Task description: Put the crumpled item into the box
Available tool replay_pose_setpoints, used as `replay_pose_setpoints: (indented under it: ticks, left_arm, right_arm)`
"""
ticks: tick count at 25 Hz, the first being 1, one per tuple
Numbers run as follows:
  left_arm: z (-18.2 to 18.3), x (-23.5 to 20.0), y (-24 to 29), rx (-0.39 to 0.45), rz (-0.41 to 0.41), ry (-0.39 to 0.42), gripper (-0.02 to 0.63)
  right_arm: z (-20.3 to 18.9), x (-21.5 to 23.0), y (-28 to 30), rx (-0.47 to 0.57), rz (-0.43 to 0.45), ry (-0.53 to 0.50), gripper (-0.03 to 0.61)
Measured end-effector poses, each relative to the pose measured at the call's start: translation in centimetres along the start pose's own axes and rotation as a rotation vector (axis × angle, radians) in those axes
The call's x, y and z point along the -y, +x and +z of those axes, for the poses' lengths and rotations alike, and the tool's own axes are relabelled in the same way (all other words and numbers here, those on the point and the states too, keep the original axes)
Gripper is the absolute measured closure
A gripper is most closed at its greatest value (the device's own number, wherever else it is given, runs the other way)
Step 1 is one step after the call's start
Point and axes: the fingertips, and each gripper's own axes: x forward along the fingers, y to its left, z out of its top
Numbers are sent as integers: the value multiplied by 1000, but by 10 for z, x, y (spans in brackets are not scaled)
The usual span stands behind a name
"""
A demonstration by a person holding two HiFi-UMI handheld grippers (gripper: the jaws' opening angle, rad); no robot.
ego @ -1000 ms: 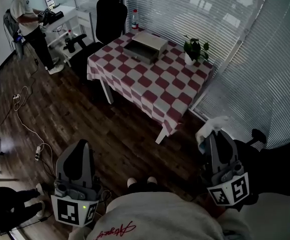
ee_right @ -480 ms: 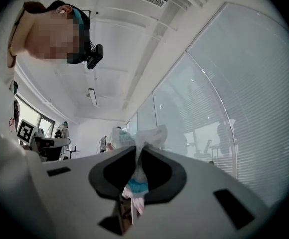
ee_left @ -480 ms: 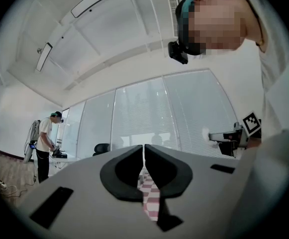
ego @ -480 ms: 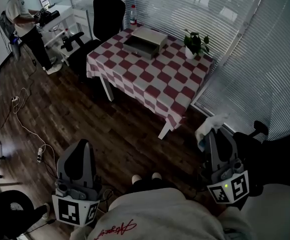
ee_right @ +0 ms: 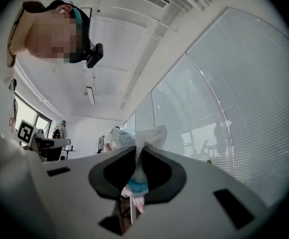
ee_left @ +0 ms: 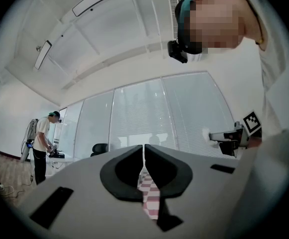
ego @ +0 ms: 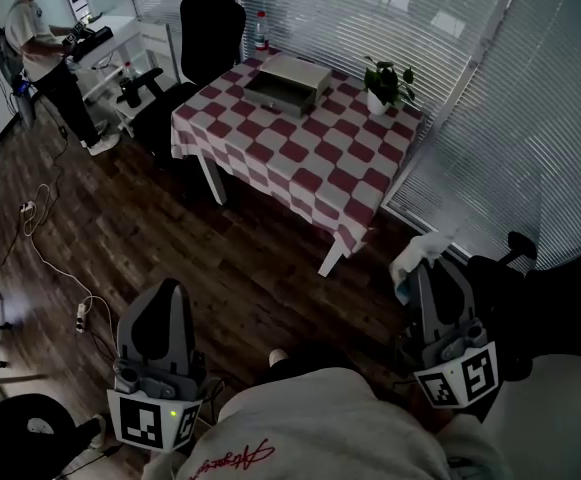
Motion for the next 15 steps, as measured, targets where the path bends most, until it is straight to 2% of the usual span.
replay_pose_setpoints:
  ticks: [15]
  left_arm:
    - [-7,-3,8,-4,-43,-14,589]
  right_arm:
    - [-7,0,0,-17,-43,0,531]
